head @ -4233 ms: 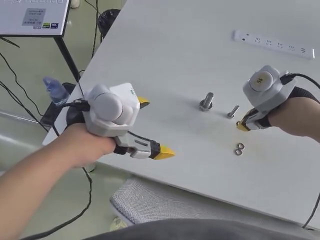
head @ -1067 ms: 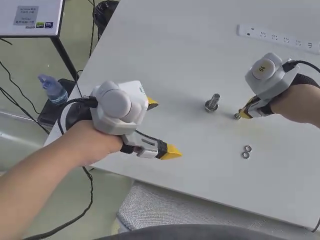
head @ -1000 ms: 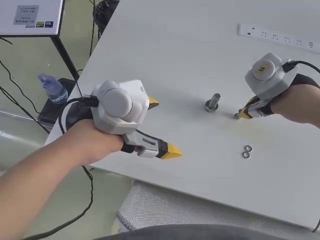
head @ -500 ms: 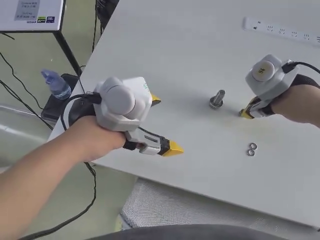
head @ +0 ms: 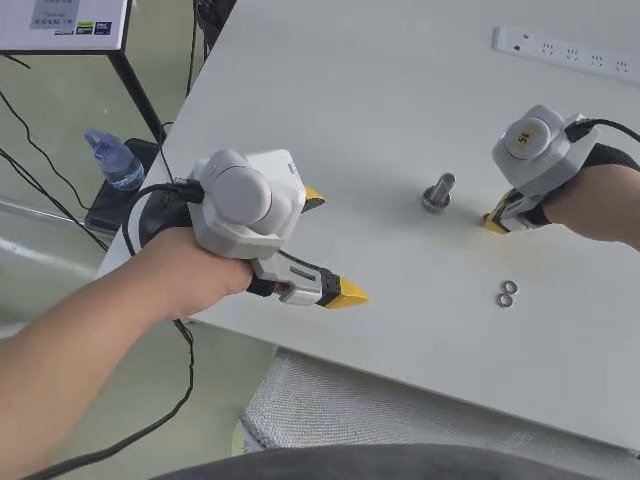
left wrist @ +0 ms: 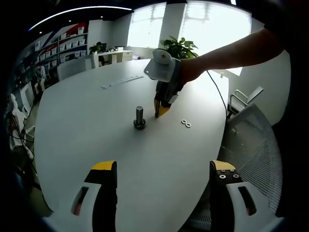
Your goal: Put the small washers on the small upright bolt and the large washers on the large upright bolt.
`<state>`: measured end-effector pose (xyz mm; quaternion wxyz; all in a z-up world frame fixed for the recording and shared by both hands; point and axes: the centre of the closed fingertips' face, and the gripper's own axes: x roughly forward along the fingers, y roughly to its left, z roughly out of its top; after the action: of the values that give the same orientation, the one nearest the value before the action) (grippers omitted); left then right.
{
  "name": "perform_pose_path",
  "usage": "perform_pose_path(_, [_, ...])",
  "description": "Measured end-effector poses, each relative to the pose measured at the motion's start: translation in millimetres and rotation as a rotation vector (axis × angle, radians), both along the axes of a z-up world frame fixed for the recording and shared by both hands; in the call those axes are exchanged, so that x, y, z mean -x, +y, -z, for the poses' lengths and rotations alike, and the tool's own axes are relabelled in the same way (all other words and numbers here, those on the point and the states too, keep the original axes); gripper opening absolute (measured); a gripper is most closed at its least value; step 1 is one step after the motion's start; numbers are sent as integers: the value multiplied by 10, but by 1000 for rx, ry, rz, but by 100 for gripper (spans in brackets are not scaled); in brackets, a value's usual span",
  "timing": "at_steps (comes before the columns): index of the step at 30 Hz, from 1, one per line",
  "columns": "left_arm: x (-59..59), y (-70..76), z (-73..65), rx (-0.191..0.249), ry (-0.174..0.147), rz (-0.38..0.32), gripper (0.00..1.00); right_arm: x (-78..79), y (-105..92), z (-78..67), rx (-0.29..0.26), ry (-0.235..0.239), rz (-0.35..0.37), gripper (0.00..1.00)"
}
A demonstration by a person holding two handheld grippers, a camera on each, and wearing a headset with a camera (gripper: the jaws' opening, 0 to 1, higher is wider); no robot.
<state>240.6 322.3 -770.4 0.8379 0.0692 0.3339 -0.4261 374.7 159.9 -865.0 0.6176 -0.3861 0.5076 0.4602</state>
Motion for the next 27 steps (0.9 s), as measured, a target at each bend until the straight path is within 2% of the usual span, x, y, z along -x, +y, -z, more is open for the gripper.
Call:
perform_pose_path(3, [0,0,-1,-1,-1,2,78,-26,-9,27,6,-7,-8,12])
perform_pose_path(27, [117,16,11,-5,4,-16,77,47,10,-30,-1,-2,-7,13])
